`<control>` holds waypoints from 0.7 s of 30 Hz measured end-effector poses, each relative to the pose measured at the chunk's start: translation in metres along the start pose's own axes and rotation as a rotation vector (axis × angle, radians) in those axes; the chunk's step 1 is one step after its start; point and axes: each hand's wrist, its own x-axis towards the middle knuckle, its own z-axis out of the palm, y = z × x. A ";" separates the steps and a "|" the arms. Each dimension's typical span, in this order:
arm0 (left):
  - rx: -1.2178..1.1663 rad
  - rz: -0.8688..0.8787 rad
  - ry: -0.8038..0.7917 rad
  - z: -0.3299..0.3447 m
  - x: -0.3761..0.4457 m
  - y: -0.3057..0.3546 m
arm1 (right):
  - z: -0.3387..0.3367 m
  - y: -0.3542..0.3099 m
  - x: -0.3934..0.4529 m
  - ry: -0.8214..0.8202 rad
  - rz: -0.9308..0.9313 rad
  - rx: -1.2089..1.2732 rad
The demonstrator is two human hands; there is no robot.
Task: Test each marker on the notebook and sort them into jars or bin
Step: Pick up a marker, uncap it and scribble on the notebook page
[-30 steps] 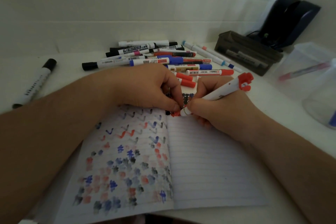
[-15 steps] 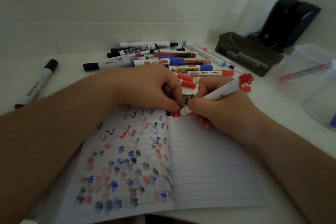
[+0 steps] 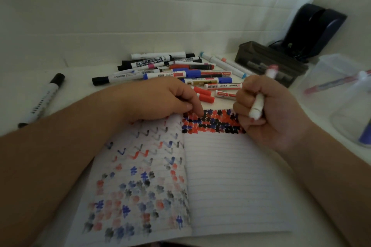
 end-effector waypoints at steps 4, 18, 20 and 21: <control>-0.018 0.006 0.026 0.001 0.003 -0.002 | 0.002 0.005 0.004 0.042 0.000 -0.090; 0.023 0.021 0.015 0.003 0.004 -0.002 | 0.011 -0.002 -0.003 0.039 -0.119 -0.106; 0.042 0.031 0.022 0.003 0.002 0.000 | 0.011 -0.002 -0.003 0.023 -0.130 -0.138; 0.067 0.039 0.026 0.004 0.002 0.001 | 0.012 -0.001 -0.003 0.028 -0.127 -0.149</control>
